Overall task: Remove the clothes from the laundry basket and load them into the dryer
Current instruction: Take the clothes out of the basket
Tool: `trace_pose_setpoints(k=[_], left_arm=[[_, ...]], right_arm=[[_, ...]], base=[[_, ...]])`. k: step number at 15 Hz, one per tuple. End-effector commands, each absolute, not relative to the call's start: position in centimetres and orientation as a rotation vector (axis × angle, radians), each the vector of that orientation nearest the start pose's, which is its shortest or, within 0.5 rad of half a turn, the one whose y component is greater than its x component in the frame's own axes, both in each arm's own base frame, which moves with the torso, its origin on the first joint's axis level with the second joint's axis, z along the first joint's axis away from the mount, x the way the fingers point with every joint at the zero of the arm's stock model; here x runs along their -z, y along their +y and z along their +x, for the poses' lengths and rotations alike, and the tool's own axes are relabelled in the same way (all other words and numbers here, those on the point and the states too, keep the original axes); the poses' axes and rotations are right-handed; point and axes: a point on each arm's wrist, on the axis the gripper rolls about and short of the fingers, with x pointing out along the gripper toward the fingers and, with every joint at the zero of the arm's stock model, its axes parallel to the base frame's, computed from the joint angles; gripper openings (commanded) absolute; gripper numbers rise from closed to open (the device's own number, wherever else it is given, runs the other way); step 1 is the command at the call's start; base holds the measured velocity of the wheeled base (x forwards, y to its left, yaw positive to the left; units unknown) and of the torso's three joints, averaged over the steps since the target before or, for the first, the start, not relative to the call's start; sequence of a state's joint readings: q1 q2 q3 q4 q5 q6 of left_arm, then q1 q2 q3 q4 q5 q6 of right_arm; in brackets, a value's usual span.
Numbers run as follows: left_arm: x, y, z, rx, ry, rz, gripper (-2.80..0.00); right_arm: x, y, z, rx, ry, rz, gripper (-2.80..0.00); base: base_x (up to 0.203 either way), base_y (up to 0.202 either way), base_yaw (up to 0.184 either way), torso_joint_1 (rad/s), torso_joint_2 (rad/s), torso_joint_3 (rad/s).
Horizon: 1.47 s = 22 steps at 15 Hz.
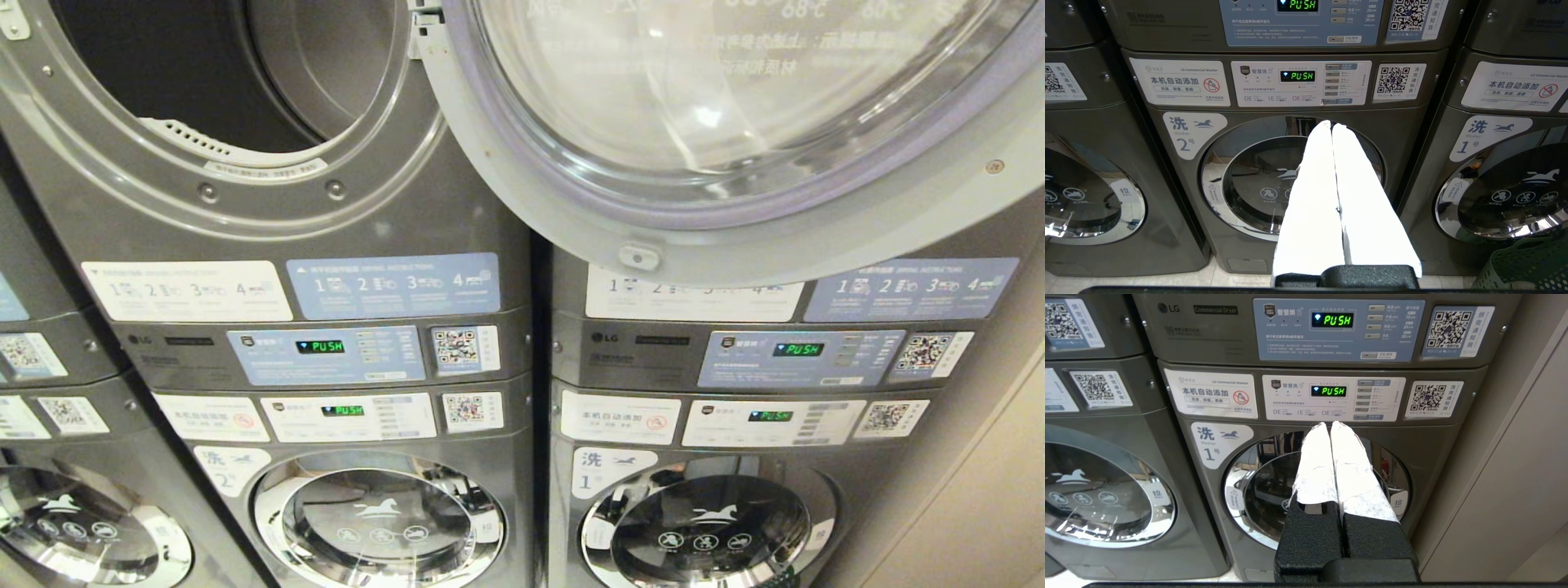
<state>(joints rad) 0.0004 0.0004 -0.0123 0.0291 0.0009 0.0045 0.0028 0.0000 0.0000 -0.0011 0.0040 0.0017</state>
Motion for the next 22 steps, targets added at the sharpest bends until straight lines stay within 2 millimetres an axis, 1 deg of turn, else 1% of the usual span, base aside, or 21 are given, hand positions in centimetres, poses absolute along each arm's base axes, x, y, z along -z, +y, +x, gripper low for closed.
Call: trace_pose_setpoints(k=[1, 13, 22], left_arm=[[-7.59, 0.00, -2.39, -0.003, 0.015, 0.005, -2.80], [-7.59, 0.00, -2.39, -0.001, 0.015, 0.005, -2.80], [-7.59, 0.00, -2.39, -0.001, 0.015, 0.005, -2.80]], right_arm=[[-7.56, 0.00, -2.28, -0.008, -0.002, 0.002, -2.80], [-7.56, 0.00, -2.28, -0.008, -0.002, 0.002, -2.80], [-7.56, 0.00, -2.28, -0.008, -0.002, 0.002, -2.80]], base=[[0.000, 0.000, 0.000, -0.067, 0.13, 0.067], [0.000, 0.000, 0.000, -0.074, 0.16, 0.080], [0.000, 0.000, 0.000, -0.121, 0.25, 0.128]])
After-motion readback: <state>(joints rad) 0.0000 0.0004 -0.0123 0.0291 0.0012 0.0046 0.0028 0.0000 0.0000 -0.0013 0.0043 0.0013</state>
